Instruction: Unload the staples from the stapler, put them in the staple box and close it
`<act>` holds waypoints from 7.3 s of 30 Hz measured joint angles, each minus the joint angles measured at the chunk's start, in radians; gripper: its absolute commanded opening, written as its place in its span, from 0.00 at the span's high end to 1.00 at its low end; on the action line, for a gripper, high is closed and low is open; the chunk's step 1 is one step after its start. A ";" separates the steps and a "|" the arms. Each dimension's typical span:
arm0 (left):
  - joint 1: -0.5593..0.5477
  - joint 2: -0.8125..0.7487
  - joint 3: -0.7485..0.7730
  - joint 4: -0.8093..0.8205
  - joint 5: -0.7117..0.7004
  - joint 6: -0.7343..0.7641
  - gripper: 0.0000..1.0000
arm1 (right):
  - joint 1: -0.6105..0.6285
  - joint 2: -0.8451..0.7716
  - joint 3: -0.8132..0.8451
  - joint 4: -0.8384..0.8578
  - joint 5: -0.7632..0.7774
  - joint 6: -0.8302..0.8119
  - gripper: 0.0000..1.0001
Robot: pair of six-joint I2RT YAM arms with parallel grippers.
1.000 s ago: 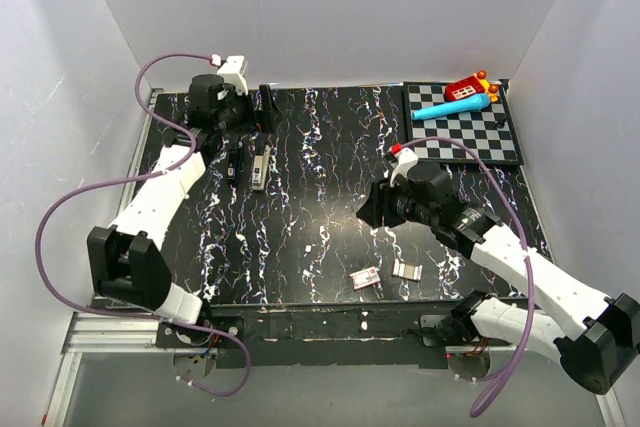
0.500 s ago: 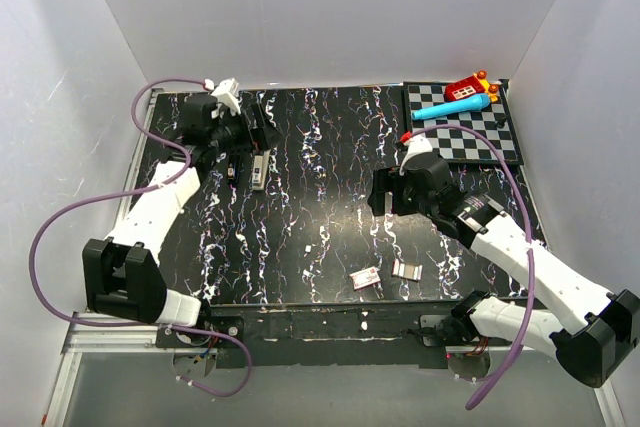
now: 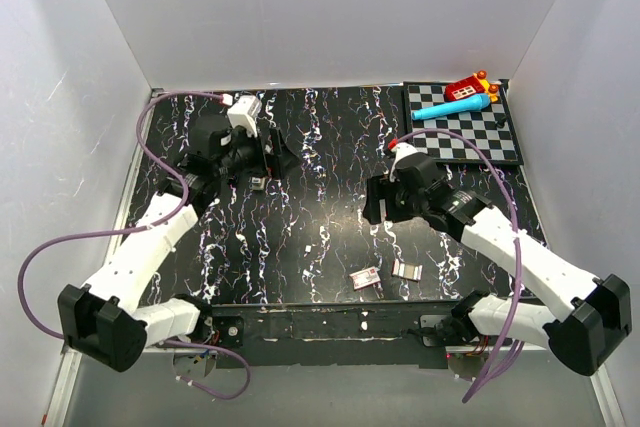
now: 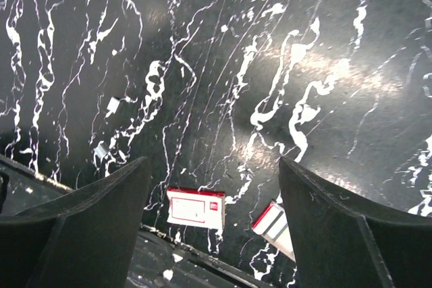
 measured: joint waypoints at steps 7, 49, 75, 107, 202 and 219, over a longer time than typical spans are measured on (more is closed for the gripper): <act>-0.055 -0.063 -0.062 -0.063 -0.093 0.025 0.02 | 0.045 0.062 -0.011 0.006 -0.102 0.044 0.20; -0.061 -0.455 -0.231 -0.227 -0.602 -0.023 0.02 | 0.504 0.738 0.372 -0.068 -0.150 -0.240 0.38; -0.061 -0.441 -0.231 -0.226 -0.601 -0.016 0.02 | 0.504 0.848 0.425 -0.075 -0.123 -0.160 0.53; -0.061 -0.440 -0.231 -0.226 -0.601 -0.015 0.02 | 0.544 0.903 0.501 -0.131 -0.022 -0.144 0.79; -0.061 -0.438 -0.233 -0.227 -0.586 -0.011 0.02 | 0.058 0.071 -0.307 -0.194 0.201 0.412 0.72; -0.061 -0.438 -0.235 -0.226 -0.586 -0.012 0.02 | 0.057 0.060 -0.315 -0.196 0.203 0.418 0.62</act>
